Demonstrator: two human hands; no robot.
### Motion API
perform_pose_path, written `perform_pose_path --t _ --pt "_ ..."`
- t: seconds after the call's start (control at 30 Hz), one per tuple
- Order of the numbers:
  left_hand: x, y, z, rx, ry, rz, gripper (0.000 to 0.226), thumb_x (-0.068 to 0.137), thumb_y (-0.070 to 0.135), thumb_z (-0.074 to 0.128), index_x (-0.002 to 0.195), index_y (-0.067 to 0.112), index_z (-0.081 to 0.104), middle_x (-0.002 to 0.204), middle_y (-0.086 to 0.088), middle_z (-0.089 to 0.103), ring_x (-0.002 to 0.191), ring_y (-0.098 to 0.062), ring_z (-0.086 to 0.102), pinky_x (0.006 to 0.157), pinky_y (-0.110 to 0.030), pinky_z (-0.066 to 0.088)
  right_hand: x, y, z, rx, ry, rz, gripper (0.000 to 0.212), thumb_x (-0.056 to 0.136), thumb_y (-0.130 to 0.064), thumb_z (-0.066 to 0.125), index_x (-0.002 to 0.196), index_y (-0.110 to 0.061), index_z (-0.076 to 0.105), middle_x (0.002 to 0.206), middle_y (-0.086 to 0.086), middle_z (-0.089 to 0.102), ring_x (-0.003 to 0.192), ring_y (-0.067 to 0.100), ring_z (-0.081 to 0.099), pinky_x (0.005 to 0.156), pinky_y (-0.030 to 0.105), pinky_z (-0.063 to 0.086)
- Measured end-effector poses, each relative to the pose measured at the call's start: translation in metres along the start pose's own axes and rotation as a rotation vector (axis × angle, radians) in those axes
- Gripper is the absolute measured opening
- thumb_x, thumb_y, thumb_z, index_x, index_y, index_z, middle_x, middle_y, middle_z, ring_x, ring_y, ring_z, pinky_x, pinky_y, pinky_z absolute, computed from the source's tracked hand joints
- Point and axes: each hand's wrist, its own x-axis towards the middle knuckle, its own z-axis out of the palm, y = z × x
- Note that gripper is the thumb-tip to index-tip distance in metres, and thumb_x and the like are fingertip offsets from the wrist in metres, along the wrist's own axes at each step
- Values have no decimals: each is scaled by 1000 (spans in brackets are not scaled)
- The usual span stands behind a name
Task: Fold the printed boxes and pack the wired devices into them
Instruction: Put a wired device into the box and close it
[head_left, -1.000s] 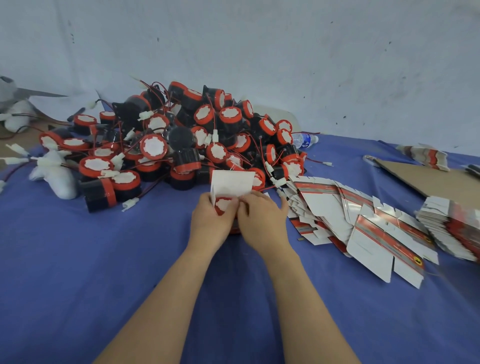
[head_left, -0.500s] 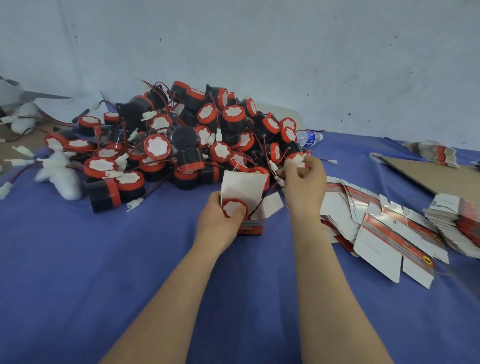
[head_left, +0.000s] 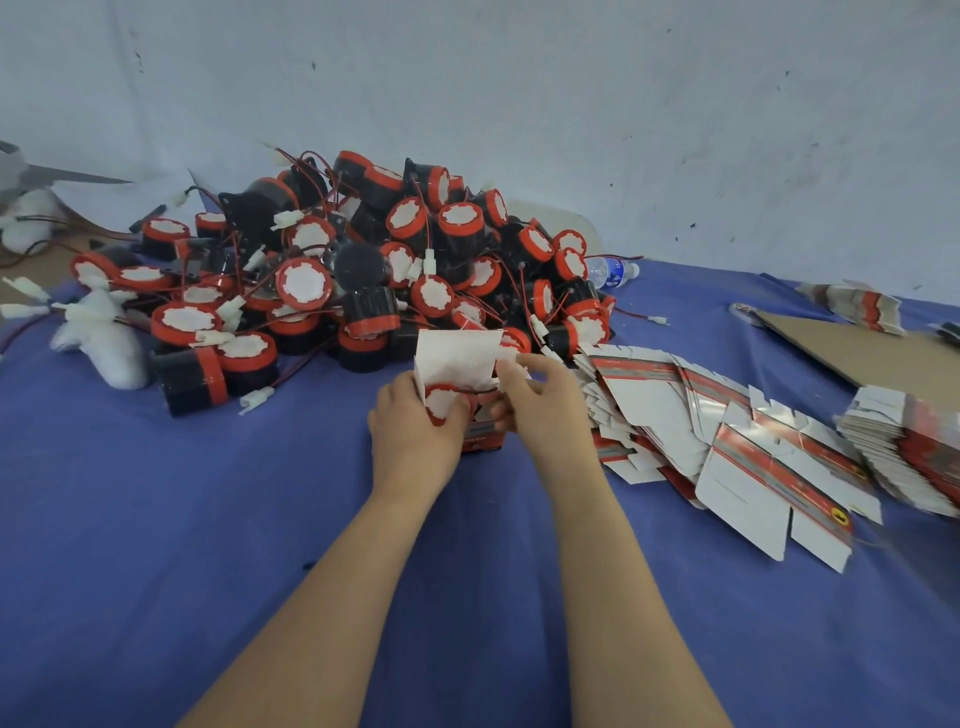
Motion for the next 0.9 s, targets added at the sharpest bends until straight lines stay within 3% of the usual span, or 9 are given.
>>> perform_pose_path --t 0.13,0.2,0.27,0.33,0.4,0.57,0.7,0.77,0.9 --pt "0 0 1 6 6 1 41 89 28 63 124 10 51 122 -9 51 117 -29 46 98 -45 43 -1 4 5 -165 228 -168 24 91 -22 64 101 -16 44 71 2 60 59 14 54 50 11 40" --pt "0 -1 2 17 8 7 41 89 28 62 124 10 51 121 -9 51 116 -28 45 96 -42 44 0 5 5 -283 255 -247 18 91 -19 64 102 -16 50 77 -9 56 65 5 53 56 7 40" --pt "0 -1 2 34 14 13 40 90 28 61 124 11 50 122 -9 51 116 -28 45 94 -40 43 1 5 6 -399 257 -307 18 94 -16 60 112 -13 58 94 -6 60 79 9 55 66 11 41" --pt "-1 -1 2 38 18 21 40 90 28 61 124 11 50 122 -9 50 115 -28 45 93 -39 43 1 5 8 -476 252 -361 23 95 -13 55 118 -12 60 103 1 62 87 15 57 75 26 48" --pt "-1 -1 2 47 21 28 40 90 28 61 125 11 50 122 -8 50 115 -27 44 92 -37 41 0 7 11 -510 223 -392 25 96 -11 52 119 -13 60 102 3 64 89 18 58 76 31 49" --pt "-2 -1 3 59 11 38 41 91 30 60 125 11 48 124 -8 49 117 -27 42 92 -35 38 4 13 12 -602 143 -423 30 96 -8 48 119 -19 62 112 4 61 93 9 49 77 13 35" --pt "-2 -1 3 41 2 30 39 90 28 59 123 11 48 120 -7 50 114 -25 42 86 -30 36 4 11 9 -588 62 -478 26 92 1 51 108 -10 67 114 -1 54 94 10 51 72 9 39" --pt "-2 -1 3 38 1 23 38 90 28 59 122 11 48 119 -6 50 113 -24 42 84 -29 34 3 10 9 -653 8 -454 24 93 -1 50 106 -9 68 112 -2 54 96 12 52 75 11 40" --pt "-2 -1 3 49 6 15 40 89 28 60 122 10 49 119 -7 50 114 -25 43 83 -29 35 2 4 5 -734 -11 -366 19 94 -15 51 101 -17 69 103 -3 66 105 18 53 91 30 42"
